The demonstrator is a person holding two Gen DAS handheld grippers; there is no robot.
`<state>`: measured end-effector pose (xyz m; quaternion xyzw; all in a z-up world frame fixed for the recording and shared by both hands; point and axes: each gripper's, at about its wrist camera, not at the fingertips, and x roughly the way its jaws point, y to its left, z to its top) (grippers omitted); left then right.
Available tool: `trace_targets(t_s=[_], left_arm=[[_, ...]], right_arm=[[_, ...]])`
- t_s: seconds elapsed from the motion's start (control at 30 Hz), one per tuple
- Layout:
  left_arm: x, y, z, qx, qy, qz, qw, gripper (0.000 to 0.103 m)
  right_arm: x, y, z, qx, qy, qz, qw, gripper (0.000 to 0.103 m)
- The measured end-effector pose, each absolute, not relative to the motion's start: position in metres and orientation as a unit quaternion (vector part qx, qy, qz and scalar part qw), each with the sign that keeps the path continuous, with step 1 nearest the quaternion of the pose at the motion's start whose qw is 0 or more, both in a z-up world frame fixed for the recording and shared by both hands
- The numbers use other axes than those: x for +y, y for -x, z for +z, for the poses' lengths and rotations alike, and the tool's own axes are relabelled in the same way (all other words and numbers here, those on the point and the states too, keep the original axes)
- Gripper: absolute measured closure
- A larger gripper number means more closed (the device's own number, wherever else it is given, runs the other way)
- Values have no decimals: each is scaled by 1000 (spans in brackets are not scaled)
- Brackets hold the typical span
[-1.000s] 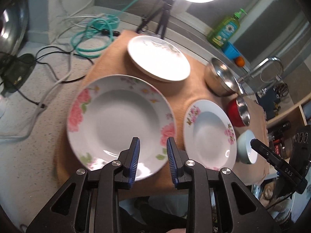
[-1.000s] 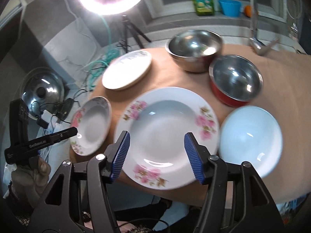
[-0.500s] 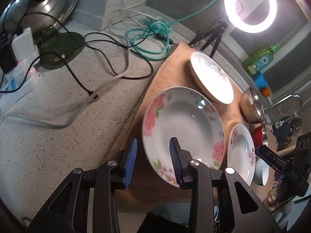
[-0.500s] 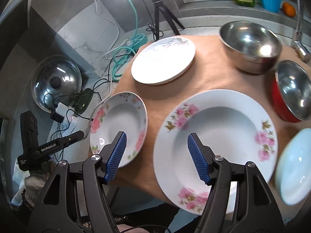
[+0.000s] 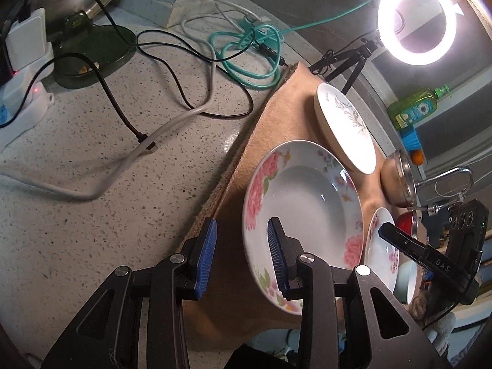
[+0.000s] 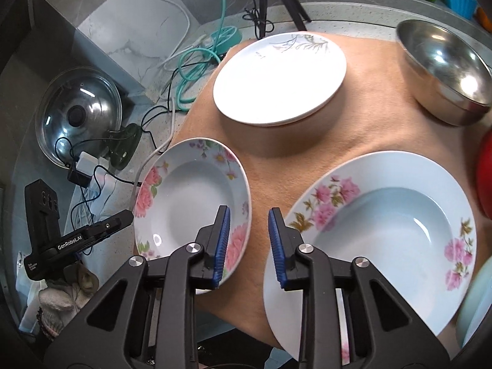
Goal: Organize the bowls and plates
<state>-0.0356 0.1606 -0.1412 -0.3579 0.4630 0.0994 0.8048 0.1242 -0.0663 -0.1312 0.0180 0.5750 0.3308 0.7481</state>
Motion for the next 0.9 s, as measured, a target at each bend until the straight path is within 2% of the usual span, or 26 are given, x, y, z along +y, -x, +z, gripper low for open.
trace_targets(t_s=[0.2,0.37,0.57,0.73,0.9], left_arm=[[164,34,-143,467,363,90,802,73],[162,31,-146,471,362,85,800,84],[160,30,-149,479,362,83,795,84],[158,27,-150,482,358,80,796,89],[155,24,-151,485,353,77,796,90]], right_arm=[[-54,-129,-146,591,-18,328,736,84],[-48,-130,-151,597,-17,332,730,87],[-48,-133,-157,604,-16,325,728,87],[-48,-134,-160,608,-20,329,722,91],[-45,-132,-164,612,-20,328,719,93]])
